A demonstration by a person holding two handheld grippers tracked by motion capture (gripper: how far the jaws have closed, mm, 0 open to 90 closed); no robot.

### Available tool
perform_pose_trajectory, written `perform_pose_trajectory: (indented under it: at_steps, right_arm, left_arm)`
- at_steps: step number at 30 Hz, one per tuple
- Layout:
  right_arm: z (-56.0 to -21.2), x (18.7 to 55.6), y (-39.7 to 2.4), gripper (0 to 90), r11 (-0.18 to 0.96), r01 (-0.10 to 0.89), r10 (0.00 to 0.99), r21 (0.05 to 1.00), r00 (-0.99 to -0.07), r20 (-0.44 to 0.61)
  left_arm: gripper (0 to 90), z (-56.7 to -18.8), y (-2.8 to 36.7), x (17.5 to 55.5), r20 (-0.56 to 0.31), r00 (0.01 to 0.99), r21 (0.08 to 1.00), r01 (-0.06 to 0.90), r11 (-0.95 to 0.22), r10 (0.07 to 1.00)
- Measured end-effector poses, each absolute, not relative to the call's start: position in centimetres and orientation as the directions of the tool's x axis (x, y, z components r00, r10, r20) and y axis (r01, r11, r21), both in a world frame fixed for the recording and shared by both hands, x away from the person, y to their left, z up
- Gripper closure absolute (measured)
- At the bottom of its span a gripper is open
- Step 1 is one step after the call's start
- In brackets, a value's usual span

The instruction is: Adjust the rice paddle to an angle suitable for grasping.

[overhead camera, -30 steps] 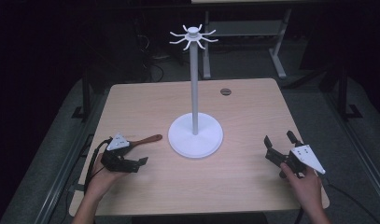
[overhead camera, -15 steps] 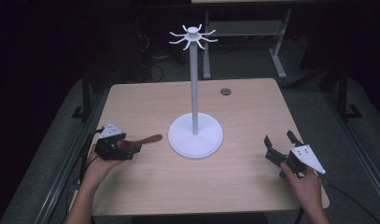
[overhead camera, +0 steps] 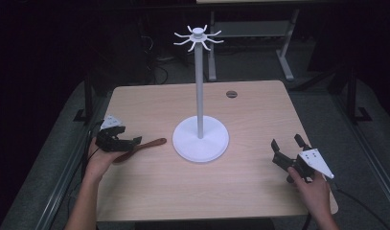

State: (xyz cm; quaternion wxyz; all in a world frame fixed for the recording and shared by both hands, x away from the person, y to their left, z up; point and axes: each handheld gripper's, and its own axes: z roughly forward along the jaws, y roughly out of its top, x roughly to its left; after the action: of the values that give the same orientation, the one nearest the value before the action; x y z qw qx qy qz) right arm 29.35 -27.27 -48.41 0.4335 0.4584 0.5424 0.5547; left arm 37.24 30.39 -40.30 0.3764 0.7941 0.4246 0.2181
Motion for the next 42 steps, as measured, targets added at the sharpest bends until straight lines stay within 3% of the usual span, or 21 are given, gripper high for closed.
perform_pose_trajectory:
  at_steps: [9, 16, 22, 26, 28, 29, 42]
  right_arm:
    - [-48.4, 29.3, -27.3, 13.1, -0.040, 0.019, 0.978, 0.999, -0.203, 0.043]
    - [-48.4, 29.3, -27.3, 13.1, -0.039, 0.019, 0.978, 0.999, -0.203, 0.042]
    - [-48.4, 29.3, -27.3, 13.1, -0.036, 0.015, 0.978, 0.999, -0.204, 0.038]
    - [-48.4, 29.3, -27.3, 13.0, -0.039, 0.019, 0.978, 0.999, -0.205, 0.042]
    - [-48.4, 29.3, -27.3, 13.1, -0.040, 0.020, 0.978, 0.999, -0.205, 0.043]
    - [-48.4, 29.3, -27.3, 13.1, -0.035, 0.016, 0.978, 0.999, -0.206, 0.038]
    - [-48.4, 29.3, -27.3, 13.0, -0.041, 0.020, 0.978, 0.999, -0.206, 0.044]
  left_arm:
    - [20.8, -41.4, 31.5, 39.2, 0.030, 0.487, 0.768, 0.548, -0.332, 0.873]
    - [33.9, -42.2, 31.9, 40.3, 0.048, 0.461, 0.763, 0.556, -0.330, 0.886]
    - [63.8, -43.0, 32.6, 41.2, 0.054, 0.429, 0.750, 0.578, -0.320, 0.902]
    - [79.6, -43.7, 33.4, 41.4, 0.016, 0.414, 0.722, 0.625, -0.297, 0.910]
    - [82.6, -44.0, 33.7, 41.5, 0.012, 0.410, 0.703, 0.645, -0.299, 0.912]
    - [88.9, -44.2, 33.9, 41.5, 0.012, 0.409, 0.696, 0.652, -0.301, 0.913]
    - [89.6, -45.1, 34.7, 40.8, 0.029, 0.414, 0.616, 0.709, -0.342, 0.910]
